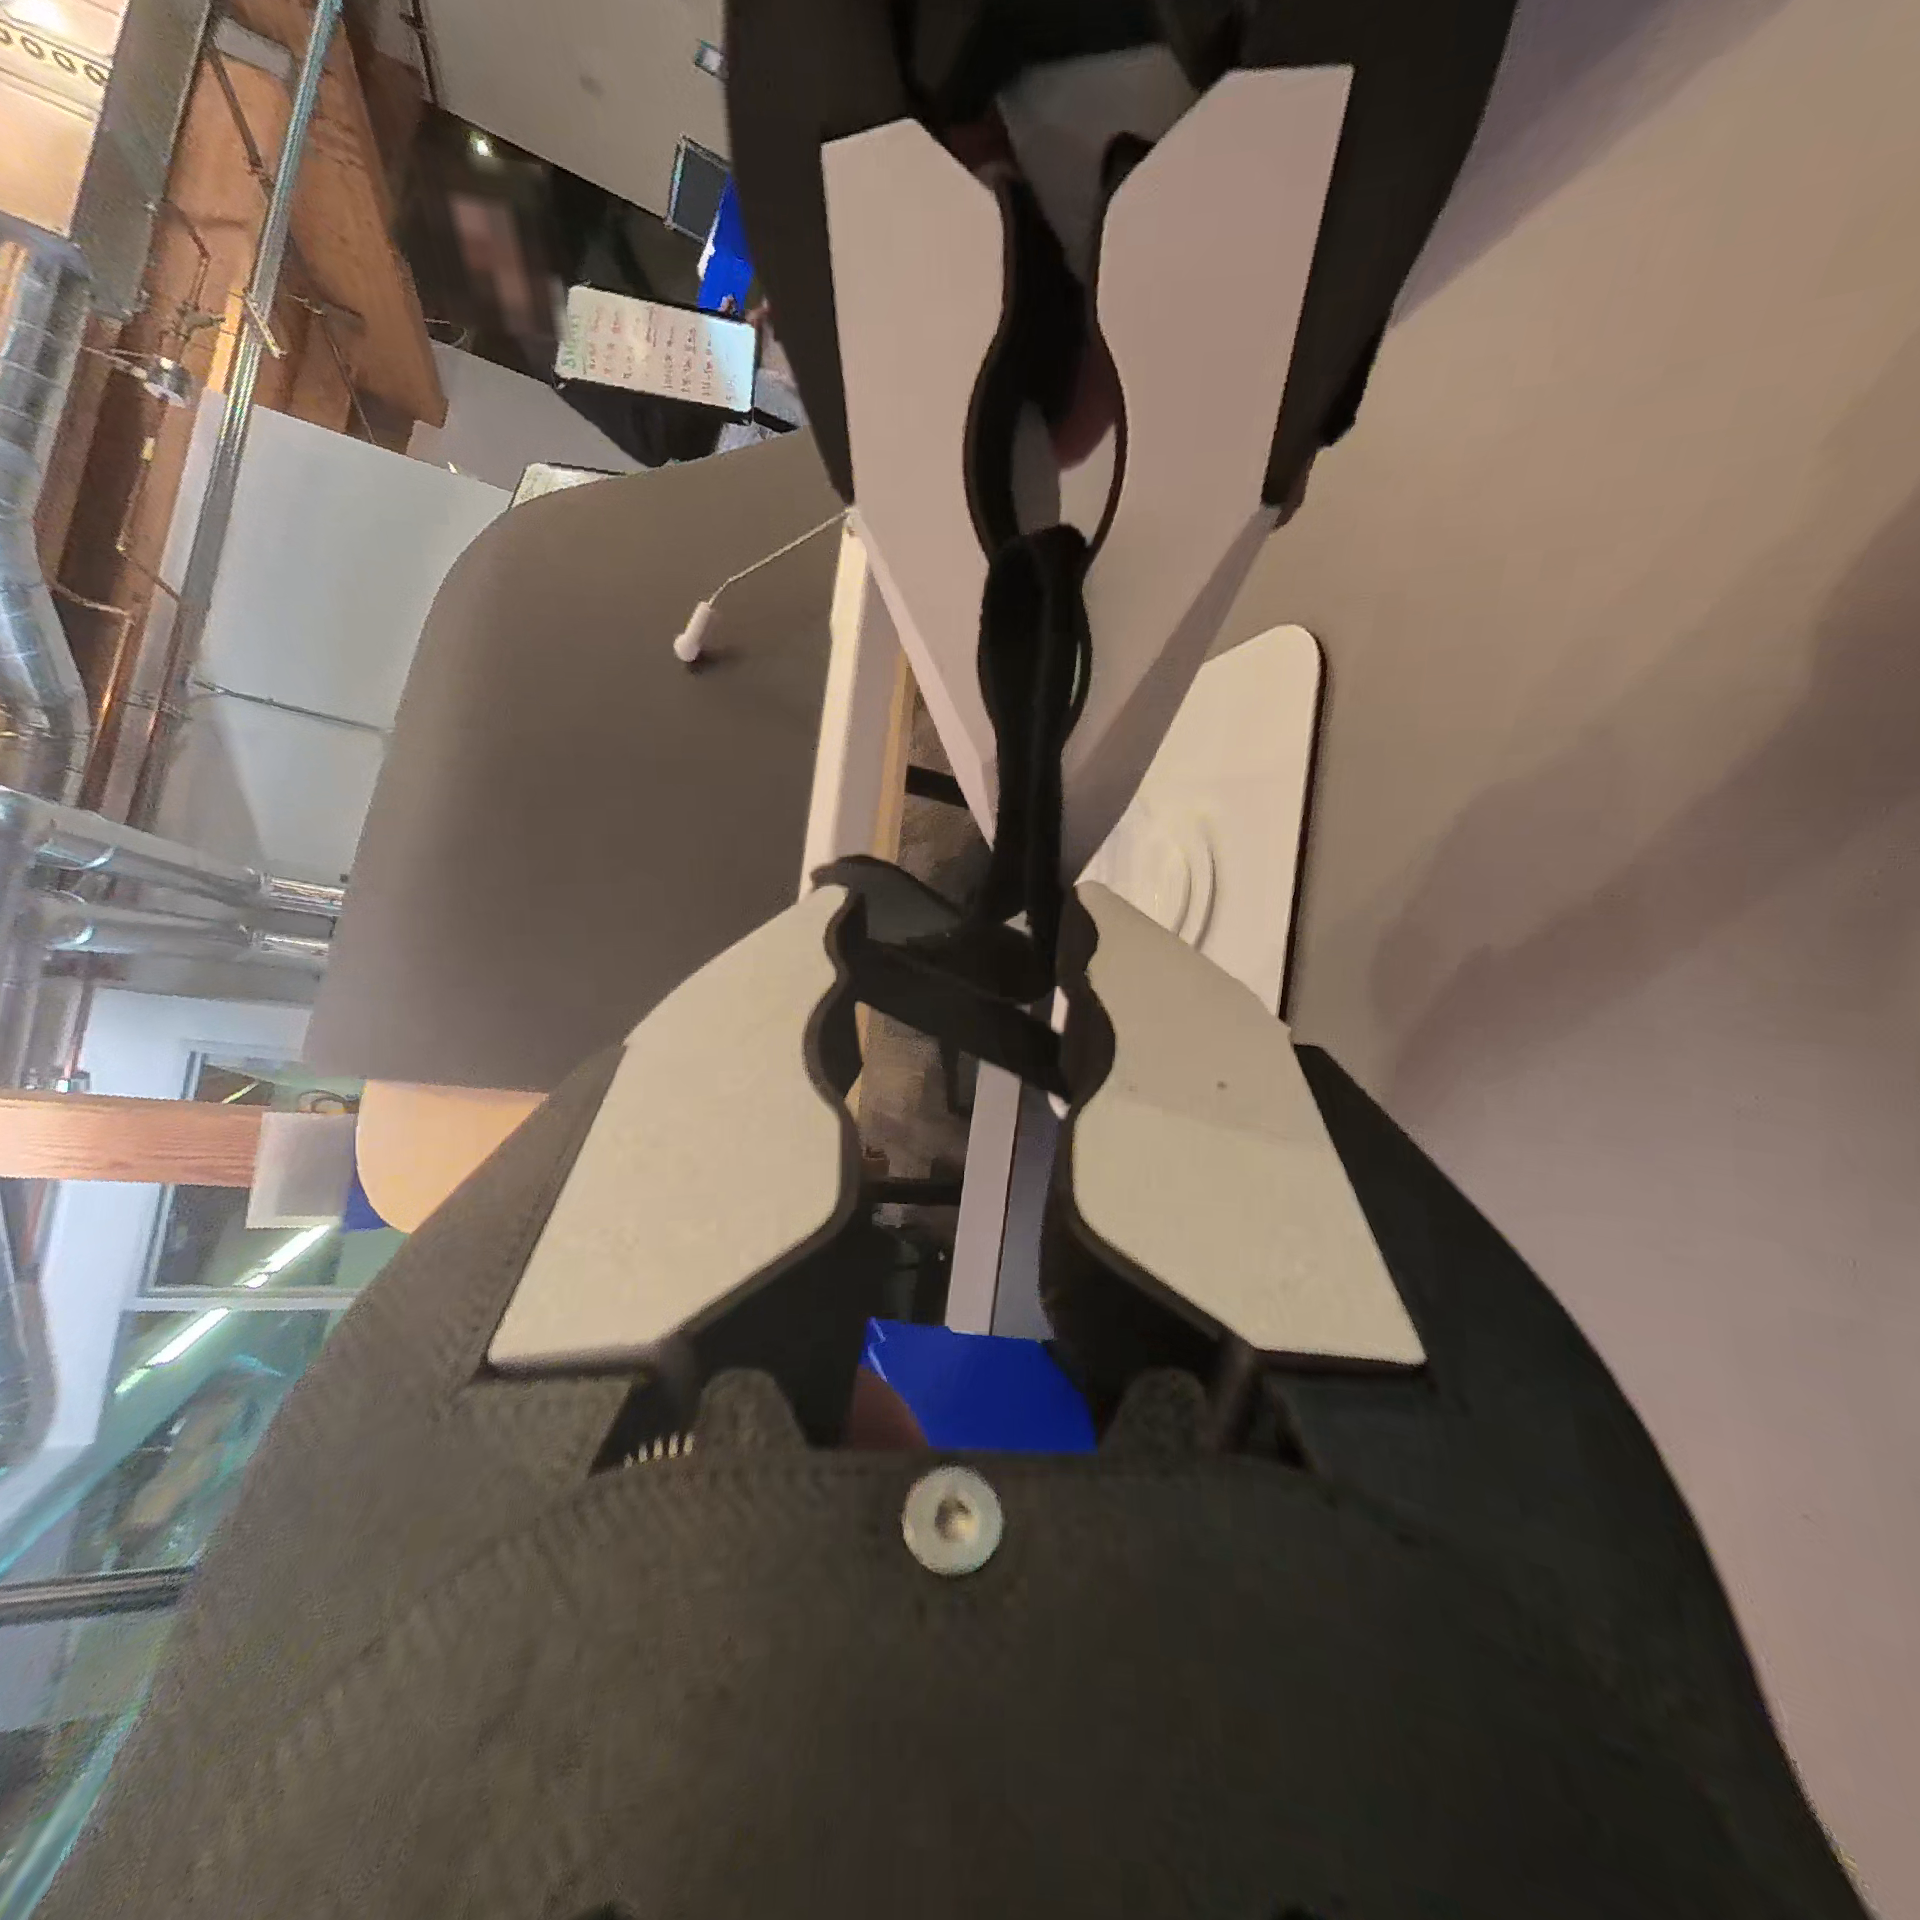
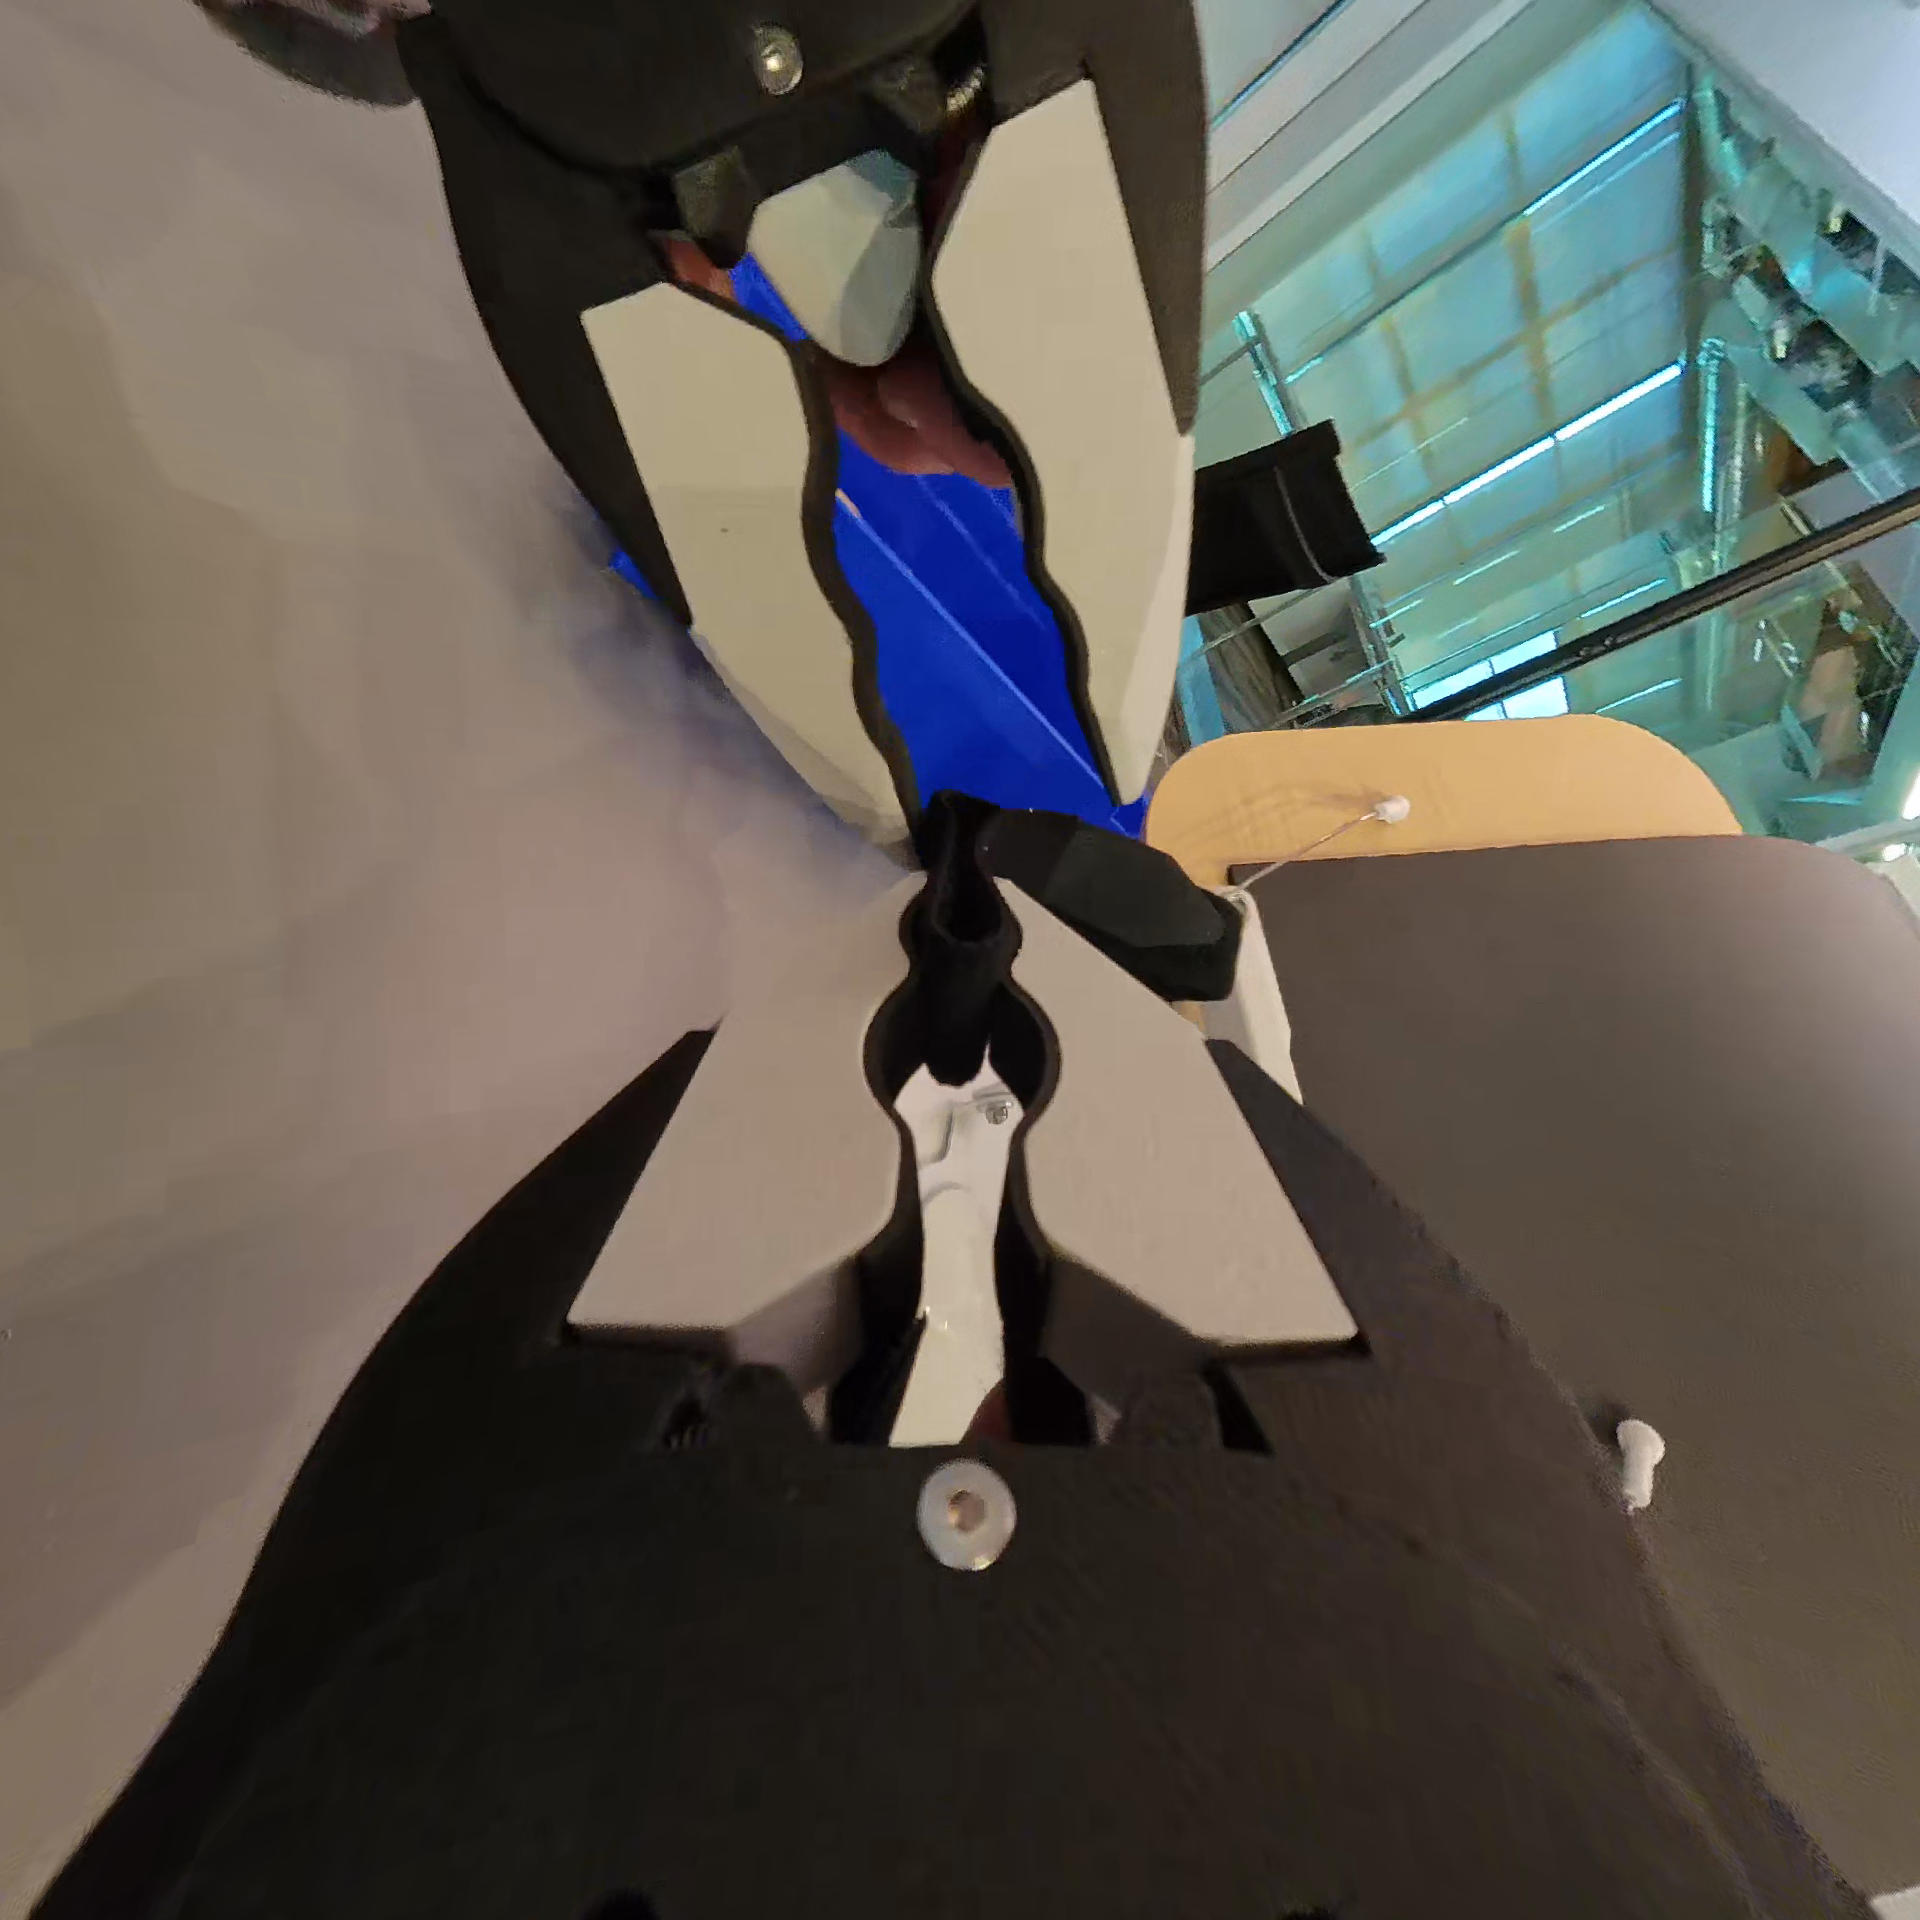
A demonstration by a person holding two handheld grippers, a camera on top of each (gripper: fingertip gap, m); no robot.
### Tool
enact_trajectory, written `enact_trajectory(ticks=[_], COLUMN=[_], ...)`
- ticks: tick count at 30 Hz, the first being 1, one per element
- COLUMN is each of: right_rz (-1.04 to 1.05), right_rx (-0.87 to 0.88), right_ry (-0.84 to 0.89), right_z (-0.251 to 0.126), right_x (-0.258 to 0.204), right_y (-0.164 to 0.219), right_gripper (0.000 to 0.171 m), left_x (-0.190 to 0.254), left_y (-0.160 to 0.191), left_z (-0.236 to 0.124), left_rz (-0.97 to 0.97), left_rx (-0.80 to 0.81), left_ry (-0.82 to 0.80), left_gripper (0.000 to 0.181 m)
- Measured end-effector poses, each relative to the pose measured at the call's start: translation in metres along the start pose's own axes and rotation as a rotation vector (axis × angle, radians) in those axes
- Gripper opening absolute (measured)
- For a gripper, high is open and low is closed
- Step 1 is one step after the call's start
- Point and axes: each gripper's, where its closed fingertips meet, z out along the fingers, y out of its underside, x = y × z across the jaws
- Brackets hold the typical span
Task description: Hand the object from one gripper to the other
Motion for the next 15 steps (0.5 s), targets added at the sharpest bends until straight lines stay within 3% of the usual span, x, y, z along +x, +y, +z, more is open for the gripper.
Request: enact_trajectory(ticks=[4,10,15], right_rz=[-0.079,-0.137,-0.162], right_rx=[-0.041,-0.081,-0.101], right_ry=[-0.030,-0.020,-0.002], right_z=[0.000,-0.001,-0.002], right_x=[-0.008,-0.008,-0.005], right_y=[0.003,0.007,0.010], right_gripper=[0.000,0.001,0.001], left_x=[0.013,0.024,0.024], left_y=[0.001,0.001,0.002], left_z=[0.004,0.008,0.012], left_rz=[0.054,0.058,0.030], left_rx=[-0.011,-0.013,-0.012], left_ry=[0.038,0.069,0.059], left_gripper=[0.029,0.007,0.005])
